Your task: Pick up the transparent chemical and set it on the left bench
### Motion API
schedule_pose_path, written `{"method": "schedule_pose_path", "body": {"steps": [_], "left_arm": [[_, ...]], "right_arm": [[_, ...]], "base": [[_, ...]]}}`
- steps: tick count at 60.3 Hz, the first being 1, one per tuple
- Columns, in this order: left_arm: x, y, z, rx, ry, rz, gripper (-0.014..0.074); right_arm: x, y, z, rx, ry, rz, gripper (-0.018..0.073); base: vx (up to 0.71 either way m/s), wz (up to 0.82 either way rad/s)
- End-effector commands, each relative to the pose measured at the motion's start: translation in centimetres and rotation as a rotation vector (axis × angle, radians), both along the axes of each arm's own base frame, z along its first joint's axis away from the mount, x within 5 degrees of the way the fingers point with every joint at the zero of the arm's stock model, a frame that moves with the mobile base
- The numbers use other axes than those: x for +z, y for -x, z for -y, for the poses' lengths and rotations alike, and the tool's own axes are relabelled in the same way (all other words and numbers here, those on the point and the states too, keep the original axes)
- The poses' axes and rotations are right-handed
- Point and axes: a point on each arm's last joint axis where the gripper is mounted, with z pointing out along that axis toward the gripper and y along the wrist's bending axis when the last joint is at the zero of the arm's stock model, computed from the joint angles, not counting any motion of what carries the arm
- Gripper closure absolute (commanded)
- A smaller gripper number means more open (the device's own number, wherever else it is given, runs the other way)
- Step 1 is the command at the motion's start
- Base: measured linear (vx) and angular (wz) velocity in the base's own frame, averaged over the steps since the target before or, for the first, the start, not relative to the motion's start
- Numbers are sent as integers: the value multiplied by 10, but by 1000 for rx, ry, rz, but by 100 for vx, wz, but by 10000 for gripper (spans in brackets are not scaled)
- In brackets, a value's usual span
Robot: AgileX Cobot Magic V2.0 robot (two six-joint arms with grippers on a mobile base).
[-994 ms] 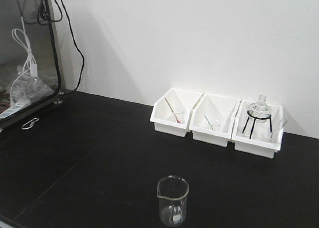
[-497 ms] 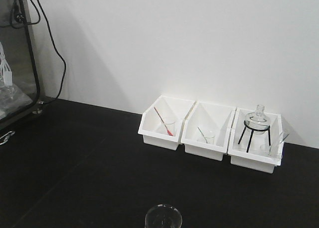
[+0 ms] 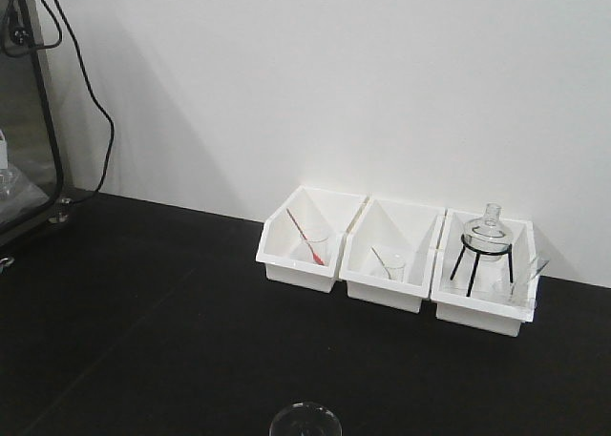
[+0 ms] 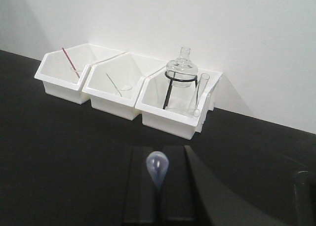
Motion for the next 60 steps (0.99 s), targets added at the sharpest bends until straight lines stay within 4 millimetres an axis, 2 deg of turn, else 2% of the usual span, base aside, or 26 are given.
{"method": "schedule_pose_path", "body": {"steps": [1, 9, 18, 23, 31, 41, 49, 53, 60], "left_arm": [[3, 1, 0, -1, 14, 81, 600], [3, 1, 0, -1, 14, 81, 600], [3, 1, 0, -1, 14, 81, 600], [3, 1, 0, -1, 14, 81, 600], [3, 1, 0, -1, 14, 81, 600], [3, 1, 0, -1, 14, 81, 600], [3, 1, 0, -1, 14, 81, 600], [3, 1, 0, -1, 14, 81, 600], [3, 1, 0, -1, 14, 81, 600]], "right_arm": [[16, -2, -3, 32, -5, 91, 559], [18, -2, -4, 40, -15, 111, 559], [36, -2, -12, 135, -42, 305, 559], [45, -10, -18, 189, -67, 366, 559], [56, -37, -31, 318, -85, 359, 559], [64, -81, -60, 638, -150, 324, 559], [68, -116, -70, 714, -196, 300, 559], [71, -129, -84, 750, -176, 288, 559], [75, -147, -124, 778, -50, 234, 559]], "base": [[0, 0], [0, 0], [0, 0], [0, 0], [0, 0], [0, 0], [0, 0], [0, 0], [0, 0]]}}
